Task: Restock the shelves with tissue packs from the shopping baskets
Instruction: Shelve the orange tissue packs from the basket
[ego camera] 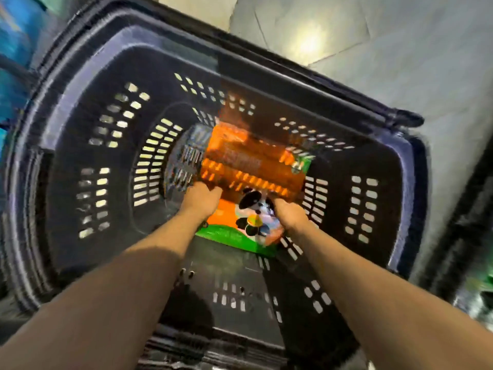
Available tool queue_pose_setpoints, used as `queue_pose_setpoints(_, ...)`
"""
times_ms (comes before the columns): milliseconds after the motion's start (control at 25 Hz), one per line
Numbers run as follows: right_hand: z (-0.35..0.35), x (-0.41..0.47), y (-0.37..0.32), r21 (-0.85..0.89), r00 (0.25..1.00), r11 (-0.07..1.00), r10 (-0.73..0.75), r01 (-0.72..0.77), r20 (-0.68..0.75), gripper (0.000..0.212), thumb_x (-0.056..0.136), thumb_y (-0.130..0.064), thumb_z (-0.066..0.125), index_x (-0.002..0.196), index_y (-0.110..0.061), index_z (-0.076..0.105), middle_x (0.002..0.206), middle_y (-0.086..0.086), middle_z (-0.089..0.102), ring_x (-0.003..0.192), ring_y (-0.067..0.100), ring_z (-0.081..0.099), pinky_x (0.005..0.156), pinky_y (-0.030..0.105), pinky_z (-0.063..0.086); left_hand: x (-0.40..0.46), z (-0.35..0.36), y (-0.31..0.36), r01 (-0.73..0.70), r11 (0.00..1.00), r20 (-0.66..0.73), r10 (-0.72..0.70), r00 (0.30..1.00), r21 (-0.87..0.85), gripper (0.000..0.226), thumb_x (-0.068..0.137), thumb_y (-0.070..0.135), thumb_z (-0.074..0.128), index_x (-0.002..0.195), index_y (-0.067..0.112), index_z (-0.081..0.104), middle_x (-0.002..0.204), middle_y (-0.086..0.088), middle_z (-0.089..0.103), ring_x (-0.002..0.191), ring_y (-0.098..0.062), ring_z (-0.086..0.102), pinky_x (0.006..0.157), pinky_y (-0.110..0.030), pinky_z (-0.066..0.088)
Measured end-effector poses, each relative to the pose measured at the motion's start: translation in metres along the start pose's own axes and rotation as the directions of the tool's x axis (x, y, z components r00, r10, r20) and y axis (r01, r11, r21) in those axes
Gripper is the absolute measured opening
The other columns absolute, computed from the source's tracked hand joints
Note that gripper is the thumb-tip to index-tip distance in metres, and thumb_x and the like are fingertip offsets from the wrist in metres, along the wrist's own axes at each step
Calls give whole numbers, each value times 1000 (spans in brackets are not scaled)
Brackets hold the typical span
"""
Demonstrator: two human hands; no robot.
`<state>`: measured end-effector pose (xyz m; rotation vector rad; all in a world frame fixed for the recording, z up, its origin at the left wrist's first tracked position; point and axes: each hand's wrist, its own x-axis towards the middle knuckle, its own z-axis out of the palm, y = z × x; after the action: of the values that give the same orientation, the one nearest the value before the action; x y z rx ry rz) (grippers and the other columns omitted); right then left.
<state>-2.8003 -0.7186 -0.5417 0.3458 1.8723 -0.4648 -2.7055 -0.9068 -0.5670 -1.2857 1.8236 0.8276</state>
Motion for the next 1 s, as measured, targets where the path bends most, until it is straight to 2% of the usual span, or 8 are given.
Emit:
queue_pose_setpoints(120,-9,-11,7,184,999,983,0,7,-35,61,64,-66,64,82,-9,72,100,16,75,100,36,68,98,49,51,-18,-16,2,42,986,74,-31,997,-160,74,97,52,49,143,-5,38,144,-30,47,133,-42,46,105,-40,37)
queue_pose_setpoints(160,-15,-25,7,242,999,970,-16,28,-51,63,60,-69,68,87,-13,68,100,11,75,99,32,69,97,50,52,-32,-27,3,27,983,88,-11,996,-180,82,95,60,47,147,-2,34,146,-26,47,134,-40,46,106,-41,37)
queue_pose_setpoints(240,-32,-78,-7,250,993,963,-79,100,-90,61,71,-64,71,109,-19,56,104,-1,69,100,24,66,95,46,51,-69,-47,1,-22,982,86,39,996,-190,91,92,70,44,150,2,28,147,-21,47,134,-38,47,105,-43,39)
queue_pose_setpoints(360,-62,-154,-20,147,951,956,-220,255,-217,56,89,-50,68,125,-17,41,98,-9,58,90,16,57,77,31,43,-143,-86,6,-80,971,-6,81,997,-226,89,90,70,48,144,2,31,140,-24,50,127,-41,51,97,-45,44)
queue_pose_setpoints(560,-134,-315,-37,-27,803,871,-465,491,-373,64,80,-65,69,127,-28,45,113,-6,60,111,18,55,89,41,48,-327,-166,20,-213,955,-232,163,959,-209,69,85,73,51,117,12,40,122,-20,56,113,-41,58,87,-48,49)
queue_pose_setpoints(680,-174,-411,-52,-119,702,802,-575,585,-421,58,77,-63,73,120,-34,48,111,-7,59,111,18,56,84,35,46,-427,-215,31,-247,957,-364,179,914,-150,67,82,76,52,107,15,40,113,-15,59,107,-39,62,81,-48,50)
queue_pose_setpoints(800,-216,-489,-56,-200,600,750,-634,630,-487,67,72,-70,73,123,-32,51,109,-4,61,110,20,58,81,30,44,-508,-252,51,-301,941,-479,195,856,-156,66,81,74,55,103,13,43,112,-17,60,105,-41,63,81,-49,48)
queue_pose_setpoints(1000,-272,-587,-47,-273,451,622,-747,734,-489,69,70,-78,66,119,-31,53,110,-4,63,109,22,61,83,40,53,-623,-280,65,-389,905,-595,220,773,-172,60,81,75,54,94,20,36,103,-22,67,100,-42,65,78,-47,51)
